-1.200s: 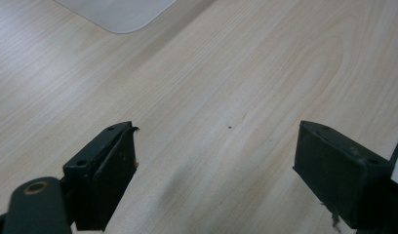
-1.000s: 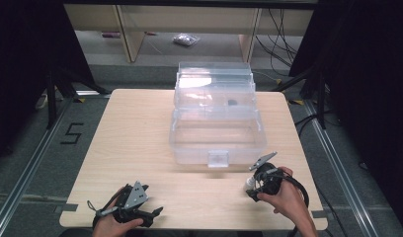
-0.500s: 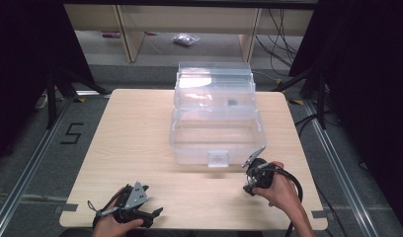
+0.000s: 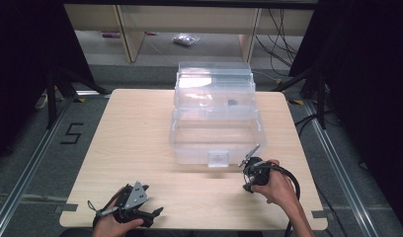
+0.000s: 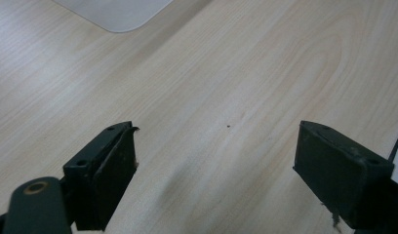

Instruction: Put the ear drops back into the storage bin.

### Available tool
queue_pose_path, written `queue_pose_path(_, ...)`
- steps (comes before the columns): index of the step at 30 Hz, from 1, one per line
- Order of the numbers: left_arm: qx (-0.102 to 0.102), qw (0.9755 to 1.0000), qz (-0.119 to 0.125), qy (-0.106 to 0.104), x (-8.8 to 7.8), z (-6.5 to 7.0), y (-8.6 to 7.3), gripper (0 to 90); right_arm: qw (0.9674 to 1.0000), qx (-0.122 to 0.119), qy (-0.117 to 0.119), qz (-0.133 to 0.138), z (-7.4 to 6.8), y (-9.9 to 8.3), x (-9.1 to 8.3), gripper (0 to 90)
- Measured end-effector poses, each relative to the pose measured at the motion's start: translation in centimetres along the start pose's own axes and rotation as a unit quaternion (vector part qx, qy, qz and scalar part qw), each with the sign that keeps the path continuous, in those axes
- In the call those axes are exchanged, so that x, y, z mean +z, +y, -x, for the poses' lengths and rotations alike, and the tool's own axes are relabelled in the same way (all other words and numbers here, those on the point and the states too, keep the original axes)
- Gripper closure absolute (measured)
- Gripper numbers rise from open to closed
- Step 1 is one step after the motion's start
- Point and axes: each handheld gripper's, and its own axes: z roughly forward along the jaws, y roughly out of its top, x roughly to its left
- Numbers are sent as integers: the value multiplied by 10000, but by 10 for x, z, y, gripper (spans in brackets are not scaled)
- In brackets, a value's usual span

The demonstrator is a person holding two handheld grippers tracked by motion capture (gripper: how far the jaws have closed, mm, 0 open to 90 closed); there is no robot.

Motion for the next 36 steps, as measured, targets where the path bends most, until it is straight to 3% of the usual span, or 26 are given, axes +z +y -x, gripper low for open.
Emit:
queue_pose_path(5,-42,10000,39,1,-1,1,0,150,9999,-42,-15,-95,0,2,1,583)
queue_pose_path(7,71,10000,-10,29,0,-1,1,150,9999,-76,-5,-135,-1,2,2,593)
queue_pose_path(12,52,10000,-13,22,0,-1,0,150,9998,-142,-7,-131,1,3,3,600)
queue_pose_path(13,-36,10000,25,25,0,0,0,150,9997,-166,17,-155,1,3,3,600)
queue_pose_path(14,15,10000,55,-1,0,-1,1,150,9998,-11,16,-213,0,3,3,601)
queue_pose_path(15,27,10000,15,8,-1,-1,1,149,9996,-195,-15,-185,3,4,4,601)
queue_pose_path(18,12,10000,30,11,0,-1,0,150,9995,-67,-54,-311,2,4,3,602)
queue_pose_path(20,19,10000,18,35,-1,-1,1,150,9993,-186,-10,-336,3,5,4,602)
queue_pose_path(21,33,10000,16,10,-1,-1,1,150,9994,-84,-23,-331,1,4,4,603)
queue_pose_path(23,0,10000,30,-5,0,-1,0,150,9992,-290,14,-264,4,4,3,603)
queue_pose_path(24,2,10000,39,22,0,-1,0,150,9995,-120,22,-295,2,3,2,603)
queue_pose_path(29,-20,10000,45,17,0,0,0,150,9996,-206,48,-189,6,1,-6,603)
queue_pose_path(30,-18,10000,45,24,0,-1,0,150,9997,-104,26,-230,5,0,-7,603)
queue_pose_path(34,18,10000,16,28,0,-1,0,149,9996,-103,81,-254,9,0,-13,603)
queue_pose_path(35,-12,10000,43,32,0,-1,0,150,9995,-207,81,-224,12,0,-13,603)
queue_pose_path(36,-31,10000,55,15,0,-1,0,150,9995,-127,47,-295,11,1,-16,603)
